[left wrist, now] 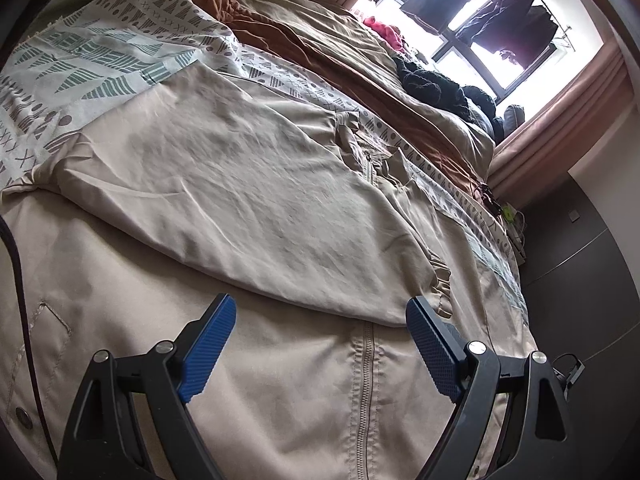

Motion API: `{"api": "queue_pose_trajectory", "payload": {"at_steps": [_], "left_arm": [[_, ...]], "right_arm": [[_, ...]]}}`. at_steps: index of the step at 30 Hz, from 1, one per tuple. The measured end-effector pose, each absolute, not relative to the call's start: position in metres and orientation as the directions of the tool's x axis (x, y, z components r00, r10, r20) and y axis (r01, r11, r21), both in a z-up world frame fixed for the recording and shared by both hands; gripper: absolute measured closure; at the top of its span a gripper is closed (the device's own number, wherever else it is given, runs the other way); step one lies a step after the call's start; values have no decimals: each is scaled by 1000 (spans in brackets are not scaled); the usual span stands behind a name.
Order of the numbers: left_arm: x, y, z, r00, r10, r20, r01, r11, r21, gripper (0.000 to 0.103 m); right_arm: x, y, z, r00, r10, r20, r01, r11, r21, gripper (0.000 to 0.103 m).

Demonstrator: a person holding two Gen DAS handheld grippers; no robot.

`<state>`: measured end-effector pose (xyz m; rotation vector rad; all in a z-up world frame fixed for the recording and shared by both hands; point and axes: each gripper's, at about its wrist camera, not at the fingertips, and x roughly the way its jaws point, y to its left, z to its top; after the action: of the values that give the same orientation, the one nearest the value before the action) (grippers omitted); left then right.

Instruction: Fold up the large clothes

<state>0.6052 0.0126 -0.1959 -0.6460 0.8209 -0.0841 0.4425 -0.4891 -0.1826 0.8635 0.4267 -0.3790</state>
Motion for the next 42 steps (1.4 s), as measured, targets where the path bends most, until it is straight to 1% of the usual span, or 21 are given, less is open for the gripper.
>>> {"api": "queue_pose_trajectory", "payload": {"at_steps": [4, 7, 10, 12, 17, 21, 24, 27, 29, 31, 33, 35, 36, 37, 42], "left_arm": [[602, 17, -193, 699, -314, -643, -175, 797, -578, 15], [601, 19, -194, 698, -330, -636, -174, 783, -597, 15], [601, 20, -193, 697, -346, -628, -173, 769, -616, 15], [600, 21, -192, 697, -359, -620, -169, 759, -629, 15], [596, 25, -188, 703, -382, -600, -157, 739, -655, 15], [593, 32, -185, 711, -392, -585, -161, 718, -677, 15], [592, 37, -185, 716, -393, -577, -169, 705, -689, 15], [591, 42, -186, 719, -397, -571, -175, 691, -701, 15], [591, 44, -186, 722, -401, -564, -177, 681, -710, 15], [590, 46, -186, 724, -403, -560, -178, 675, -716, 15], [590, 46, -186, 724, -406, -558, -179, 670, -721, 15], [590, 44, -187, 720, -412, -559, -179, 667, -723, 15], [590, 43, -187, 717, -414, -560, -179, 668, -722, 15], [589, 42, -188, 715, -416, -562, -178, 670, -721, 15], [588, 36, -187, 702, -422, -574, -163, 689, -706, 15]], "right_arm": [[433, -468, -149, 900, -134, -414, 398, 641, 656, 102], [431, -444, -126, 921, -110, -373, 343, 683, 645, 102], [432, -418, -110, 936, -73, -345, 290, 718, 633, 102], [435, -399, -105, 938, -38, -344, 258, 740, 622, 102], [445, -363, -112, 920, 54, -388, 205, 778, 594, 102], [457, -342, -128, 878, 128, -462, 192, 789, 584, 102], [475, -330, -143, 823, 162, -545, 230, 782, 579, 102], [491, -326, -154, 771, 195, -607, 270, 763, 588, 102], [497, -327, -156, 744, 216, -633, 287, 751, 594, 101], [501, -331, -148, 734, 233, -638, 306, 726, 616, 100], [492, -342, -142, 748, 235, -620, 320, 691, 648, 94], [474, -348, -134, 770, 226, -597, 327, 664, 673, 66], [464, -352, -131, 788, 215, -576, 324, 652, 686, 35], [454, -360, -127, 810, 193, -554, 322, 642, 696, 24], [419, -409, -127, 841, 65, -537, 399, 598, 696, 24]]}}
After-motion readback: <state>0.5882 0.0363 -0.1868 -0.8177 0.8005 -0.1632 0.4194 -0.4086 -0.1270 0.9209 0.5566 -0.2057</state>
